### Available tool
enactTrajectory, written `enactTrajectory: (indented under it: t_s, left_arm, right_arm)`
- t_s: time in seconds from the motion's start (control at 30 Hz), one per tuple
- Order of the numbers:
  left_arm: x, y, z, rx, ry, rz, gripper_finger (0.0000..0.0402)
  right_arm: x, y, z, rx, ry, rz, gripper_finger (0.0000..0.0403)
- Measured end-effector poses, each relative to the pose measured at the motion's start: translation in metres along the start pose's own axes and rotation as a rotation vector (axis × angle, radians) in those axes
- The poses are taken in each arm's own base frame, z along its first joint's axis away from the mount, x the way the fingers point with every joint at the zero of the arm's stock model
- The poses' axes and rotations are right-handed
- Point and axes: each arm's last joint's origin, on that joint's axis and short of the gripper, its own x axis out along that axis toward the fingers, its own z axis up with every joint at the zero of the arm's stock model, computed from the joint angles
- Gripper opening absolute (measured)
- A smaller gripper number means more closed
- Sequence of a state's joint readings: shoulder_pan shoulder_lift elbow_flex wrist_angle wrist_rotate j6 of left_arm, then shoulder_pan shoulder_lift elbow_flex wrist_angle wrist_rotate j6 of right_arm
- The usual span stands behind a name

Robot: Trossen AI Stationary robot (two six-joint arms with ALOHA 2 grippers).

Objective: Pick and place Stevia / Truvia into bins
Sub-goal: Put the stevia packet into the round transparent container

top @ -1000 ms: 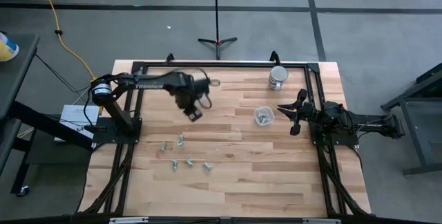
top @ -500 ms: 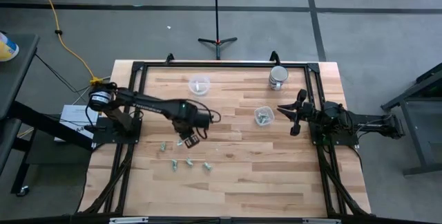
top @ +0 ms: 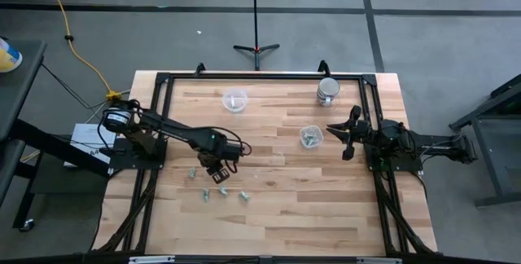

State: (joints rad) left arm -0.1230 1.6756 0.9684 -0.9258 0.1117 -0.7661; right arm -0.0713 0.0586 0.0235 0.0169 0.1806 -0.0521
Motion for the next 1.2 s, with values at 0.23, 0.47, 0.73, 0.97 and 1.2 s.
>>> enactTrajectory:
  t_s: [0.23, 0.47, 0.73, 0.97, 1.2]
  left_arm:
    - [0.003, -0.002, 0.002, 0.005, -0.042, -0.021, 0.0147]
    - [0.003, -0.003, 0.008, 0.008, -0.147, 0.014, 0.0147]
    - [0.014, -0.006, 0.019, 0.030, -0.187, 0.036, 0.0145]
    - [0.021, 0.005, 0.030, 0.006, -0.135, 0.042, 0.0094]
    - [0.019, 0.007, 0.030, 0.095, -0.136, 0.049, 0.0022]
  right_arm:
    - [0.000, 0.000, 0.001, 0.001, -0.005, 0.000, 0.0040]
    - [0.000, 0.000, 0.001, 0.001, -0.006, 0.000, 0.0035]
    - [0.000, 0.000, 0.000, 0.005, -0.006, 0.014, 0.0044]
    - [0.000, 0.002, 0.000, 0.004, 0.001, 0.056, 0.0039]
    - [0.000, 0.002, -0.001, 0.002, 0.003, 0.057, 0.0043]
